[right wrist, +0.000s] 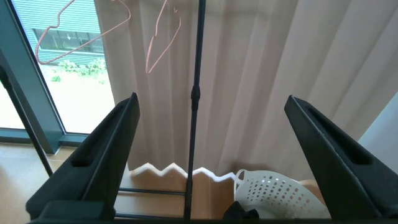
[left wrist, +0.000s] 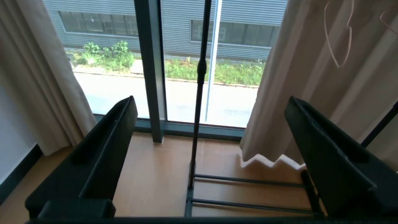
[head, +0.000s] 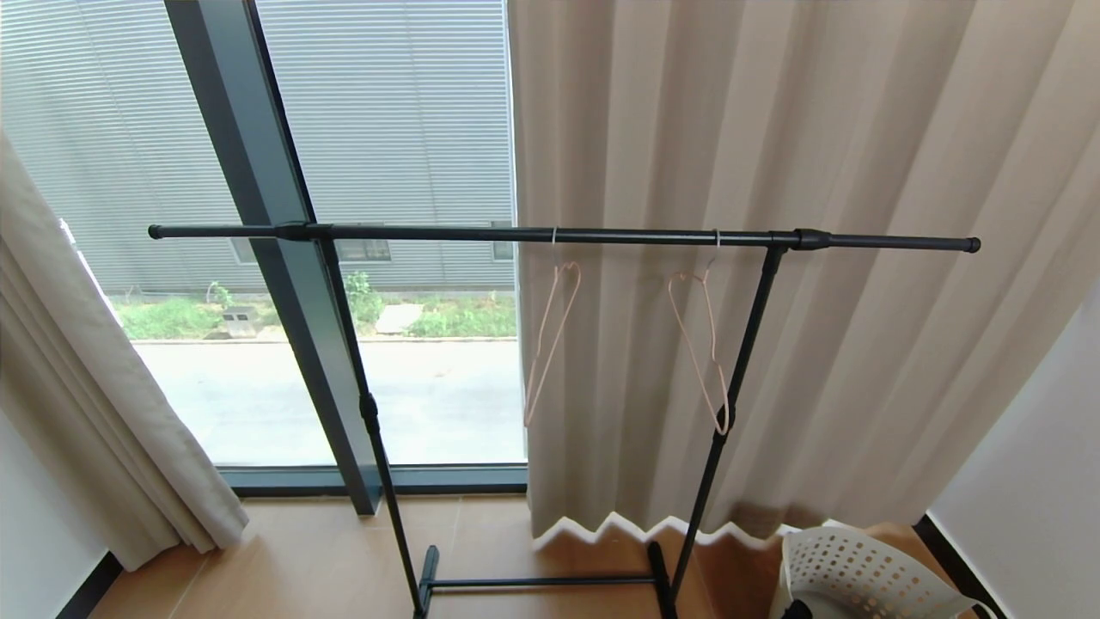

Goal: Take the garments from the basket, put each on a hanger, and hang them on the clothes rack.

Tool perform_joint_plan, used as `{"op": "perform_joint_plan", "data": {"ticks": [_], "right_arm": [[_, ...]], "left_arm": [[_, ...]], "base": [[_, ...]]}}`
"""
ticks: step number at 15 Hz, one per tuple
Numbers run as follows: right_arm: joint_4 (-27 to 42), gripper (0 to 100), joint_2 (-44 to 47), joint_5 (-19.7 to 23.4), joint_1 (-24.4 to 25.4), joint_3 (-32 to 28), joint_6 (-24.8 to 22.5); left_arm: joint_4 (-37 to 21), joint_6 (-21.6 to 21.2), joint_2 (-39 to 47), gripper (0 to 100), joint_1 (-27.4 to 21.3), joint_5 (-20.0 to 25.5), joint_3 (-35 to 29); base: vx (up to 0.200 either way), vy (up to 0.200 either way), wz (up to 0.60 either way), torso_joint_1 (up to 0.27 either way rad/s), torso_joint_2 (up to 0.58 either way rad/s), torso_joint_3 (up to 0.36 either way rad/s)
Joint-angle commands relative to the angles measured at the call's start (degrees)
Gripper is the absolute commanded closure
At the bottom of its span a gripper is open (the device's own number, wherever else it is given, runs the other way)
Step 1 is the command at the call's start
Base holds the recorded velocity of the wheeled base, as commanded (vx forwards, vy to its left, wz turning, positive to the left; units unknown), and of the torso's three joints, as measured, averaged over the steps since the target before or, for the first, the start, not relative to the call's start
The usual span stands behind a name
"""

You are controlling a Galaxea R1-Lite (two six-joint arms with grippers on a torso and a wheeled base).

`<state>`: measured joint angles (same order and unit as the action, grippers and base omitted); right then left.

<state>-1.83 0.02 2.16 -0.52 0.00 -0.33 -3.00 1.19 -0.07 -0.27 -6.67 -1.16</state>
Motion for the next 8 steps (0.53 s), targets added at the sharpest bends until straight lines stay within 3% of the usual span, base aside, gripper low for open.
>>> {"op": "perform_joint_plan", "data": {"ticks": [1, 8], "right_arm": [[-0.02, 0, 0.06, 0.04, 0.00, 0.00, -0.11], [-0.02, 0, 0.06, 0.04, 0.00, 0.00, 0.07]], "left_arm": [[0.01, 0.04, 0.07, 0, 0.00, -0.01, 0.02], [0.01, 0.04, 0.07, 0, 0.00, -0.01, 0.02]], "base": [[0.000, 0.000, 0.00, 0.000, 0.00, 0.000], [0.000, 0.000, 0.00, 0.000, 0.00, 0.000]]}}
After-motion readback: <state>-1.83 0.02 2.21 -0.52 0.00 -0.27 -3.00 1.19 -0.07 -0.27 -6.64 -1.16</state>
